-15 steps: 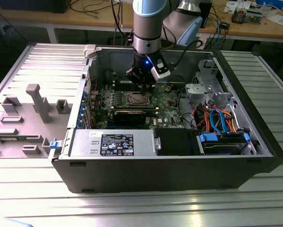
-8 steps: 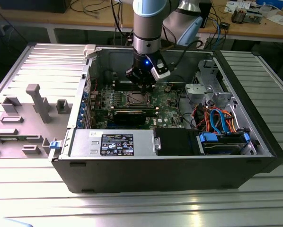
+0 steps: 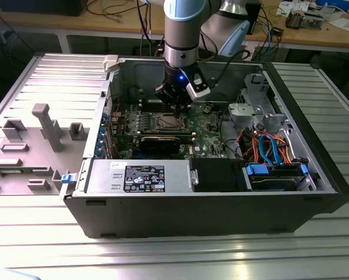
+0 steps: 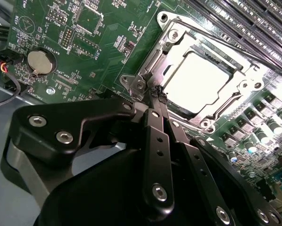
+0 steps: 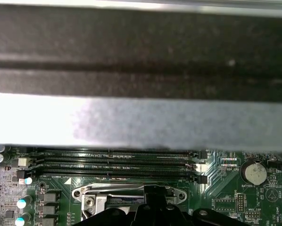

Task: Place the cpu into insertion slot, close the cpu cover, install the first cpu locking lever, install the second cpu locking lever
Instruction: 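Install the second cpu locking lever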

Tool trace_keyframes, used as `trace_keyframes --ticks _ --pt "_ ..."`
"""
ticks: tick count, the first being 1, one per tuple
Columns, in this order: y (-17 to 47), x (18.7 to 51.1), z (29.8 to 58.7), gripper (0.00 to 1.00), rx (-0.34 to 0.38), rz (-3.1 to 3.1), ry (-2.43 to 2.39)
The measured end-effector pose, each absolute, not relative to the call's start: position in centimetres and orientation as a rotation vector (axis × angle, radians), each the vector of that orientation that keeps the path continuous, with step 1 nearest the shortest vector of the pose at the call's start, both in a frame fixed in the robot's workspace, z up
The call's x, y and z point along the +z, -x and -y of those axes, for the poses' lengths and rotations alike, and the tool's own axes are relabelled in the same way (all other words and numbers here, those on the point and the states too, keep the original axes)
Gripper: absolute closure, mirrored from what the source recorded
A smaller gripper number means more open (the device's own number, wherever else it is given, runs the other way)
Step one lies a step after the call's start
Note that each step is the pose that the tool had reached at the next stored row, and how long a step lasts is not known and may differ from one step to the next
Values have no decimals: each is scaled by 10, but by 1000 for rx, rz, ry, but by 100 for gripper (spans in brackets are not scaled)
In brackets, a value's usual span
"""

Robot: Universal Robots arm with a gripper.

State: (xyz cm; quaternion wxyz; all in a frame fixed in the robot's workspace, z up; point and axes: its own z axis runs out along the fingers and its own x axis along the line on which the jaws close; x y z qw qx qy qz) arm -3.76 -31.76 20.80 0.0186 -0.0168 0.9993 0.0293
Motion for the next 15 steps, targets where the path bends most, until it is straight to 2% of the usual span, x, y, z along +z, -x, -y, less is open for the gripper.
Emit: trace_keyframes --ticks 15 --pt "38 208 321 89 91 -3103 52"
